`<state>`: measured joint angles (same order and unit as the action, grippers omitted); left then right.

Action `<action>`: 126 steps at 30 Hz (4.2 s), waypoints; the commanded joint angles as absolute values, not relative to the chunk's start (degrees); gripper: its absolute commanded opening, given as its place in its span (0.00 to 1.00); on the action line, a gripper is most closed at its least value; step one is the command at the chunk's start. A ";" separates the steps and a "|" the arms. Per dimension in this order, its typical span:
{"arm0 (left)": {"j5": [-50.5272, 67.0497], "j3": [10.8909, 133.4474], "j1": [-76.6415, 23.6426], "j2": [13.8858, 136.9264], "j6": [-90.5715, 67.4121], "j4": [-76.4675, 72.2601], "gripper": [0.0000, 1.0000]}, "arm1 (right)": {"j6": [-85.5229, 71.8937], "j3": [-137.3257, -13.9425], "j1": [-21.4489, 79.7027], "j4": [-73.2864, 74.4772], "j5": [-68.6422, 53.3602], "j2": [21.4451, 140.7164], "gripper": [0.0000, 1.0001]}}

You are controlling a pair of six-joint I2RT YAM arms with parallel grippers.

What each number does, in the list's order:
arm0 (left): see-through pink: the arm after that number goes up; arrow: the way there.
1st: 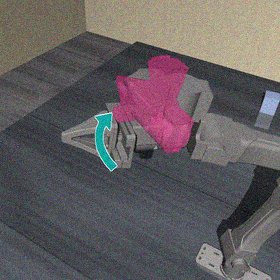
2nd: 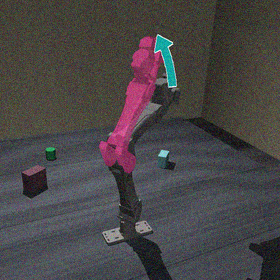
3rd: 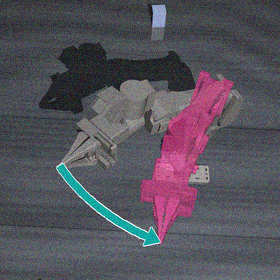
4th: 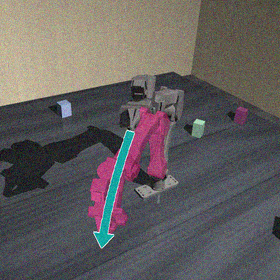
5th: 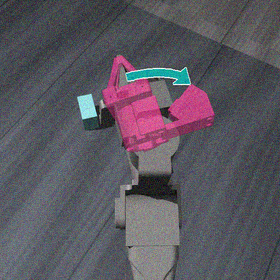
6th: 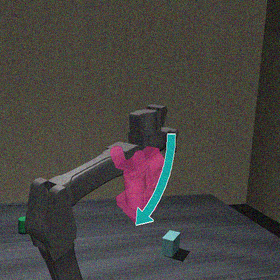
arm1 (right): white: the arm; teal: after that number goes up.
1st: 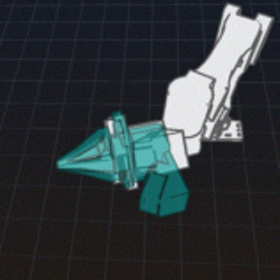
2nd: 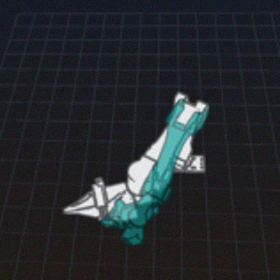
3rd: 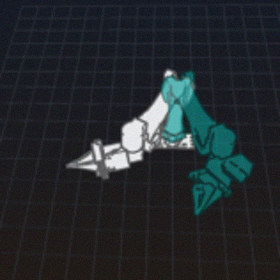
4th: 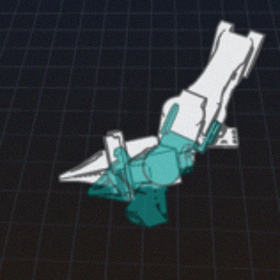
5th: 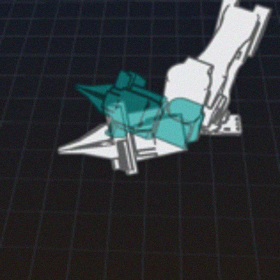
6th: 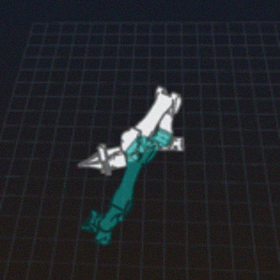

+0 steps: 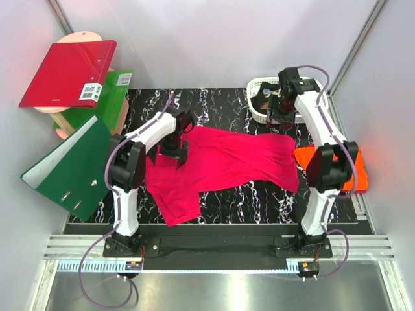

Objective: Fold and stack the t-shirts
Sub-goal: Fold the flattened tshirt in 1/3 of the way

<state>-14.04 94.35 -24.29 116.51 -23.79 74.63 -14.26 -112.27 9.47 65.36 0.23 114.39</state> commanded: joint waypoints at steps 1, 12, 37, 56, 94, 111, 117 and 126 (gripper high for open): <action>-14.33 95.97 -25.58 115.31 -22.85 70.67 0.99 | -13.97 -107.85 9.67 62.32 -1.32 110.22 0.60; -15.56 102.65 -26.63 125.59 -22.23 70.40 0.93 | -13.62 -107.75 9.58 61.87 -1.67 107.49 0.61; -20.48 104.24 -26.63 122.61 -25.05 71.98 0.00 | -12.66 -103.89 9.58 61.79 -7.38 107.93 0.62; -18.81 93.53 -29.18 114.95 -26.72 79.54 0.26 | -13.01 -102.57 9.49 61.44 -9.84 109.60 0.62; 17.75 27.78 -32.34 56.78 -48.07 45.71 0.92 | -21.97 -62.41 -5.36 44.65 -30.15 82.97 1.00; 12.31 35.15 -35.42 71.91 -46.14 44.29 0.00 | -22.41 -63.19 -5.71 47.02 -27.25 83.32 1.00; 10.02 38.84 -35.42 73.20 -44.30 47.55 0.57 | -22.24 -63.02 -5.80 47.11 -26.81 84.02 1.00; 10.72 40.87 -35.42 78.40 -42.36 47.20 0.55 | -21.27 -63.98 -5.98 47.02 -27.25 86.57 1.00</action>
<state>11.00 38.81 -35.29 77.60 -43.77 46.94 -22.28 -61.52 -5.52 46.57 -27.88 86.00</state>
